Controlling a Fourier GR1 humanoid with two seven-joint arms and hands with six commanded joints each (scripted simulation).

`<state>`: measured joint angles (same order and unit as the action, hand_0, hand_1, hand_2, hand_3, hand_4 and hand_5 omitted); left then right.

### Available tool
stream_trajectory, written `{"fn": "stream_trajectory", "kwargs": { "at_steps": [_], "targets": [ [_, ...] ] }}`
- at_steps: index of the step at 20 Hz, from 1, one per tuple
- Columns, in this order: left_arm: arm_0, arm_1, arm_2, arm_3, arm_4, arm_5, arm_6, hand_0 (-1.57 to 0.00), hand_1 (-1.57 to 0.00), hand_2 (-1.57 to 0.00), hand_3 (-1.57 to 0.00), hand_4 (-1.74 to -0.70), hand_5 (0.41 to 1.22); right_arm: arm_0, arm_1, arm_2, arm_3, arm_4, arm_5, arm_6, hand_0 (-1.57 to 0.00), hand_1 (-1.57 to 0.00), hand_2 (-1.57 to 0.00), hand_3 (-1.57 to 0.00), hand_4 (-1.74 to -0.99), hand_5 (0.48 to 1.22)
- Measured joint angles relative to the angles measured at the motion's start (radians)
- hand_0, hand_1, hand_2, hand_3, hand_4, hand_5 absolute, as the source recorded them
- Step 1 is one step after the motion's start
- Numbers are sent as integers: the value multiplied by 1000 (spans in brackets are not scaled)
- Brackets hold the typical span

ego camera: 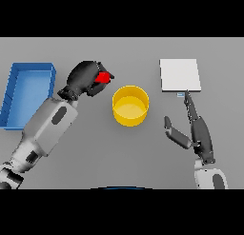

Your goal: Pick up the red beaker and tilt it to pour out 1 green nut into yellow bowl. Pick up the yellow bowl and place it on the metallic measuring scale.

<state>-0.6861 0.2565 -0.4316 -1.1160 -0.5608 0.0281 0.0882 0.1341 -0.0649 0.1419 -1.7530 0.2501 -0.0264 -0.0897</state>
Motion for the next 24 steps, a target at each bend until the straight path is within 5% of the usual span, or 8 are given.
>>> {"fn": "stream_trajectory", "kwargs": {
  "at_steps": [5, 8, 18, 24],
  "targets": [
    [-134, 44, -164, 78, -157, -69, 4, -1570, -1570, -1570, -1570, -1740, 1193, -1, 1, -1, -11, -12, 9, 6, 1, 1, 1, 1, -1264, 717],
    [-228, 58, -252, 141, -229, -126, -28, -1571, -1571, -1571, -1571, -1613, 1206, -2, -3, -11, 0, -13, 2, -1, 1, 1, 1, 1, -1258, 697],
    [-448, 28, -521, 266, -369, -332, -73, -1571, -1571, -1571, -1571, -1725, 1219, -20, 18, -17, 33, 6, -34, -17, 1, 1, 1, 1, -1193, 648],
    [-526, 33, -670, 297, -446, -333, -125, -1571, -1571, -1571, -1571, -1735, 1221, -24, 23, -19, 27, 3, -39, -7, 1, 1, 1, 1, -1179, 627]
  ]
}}
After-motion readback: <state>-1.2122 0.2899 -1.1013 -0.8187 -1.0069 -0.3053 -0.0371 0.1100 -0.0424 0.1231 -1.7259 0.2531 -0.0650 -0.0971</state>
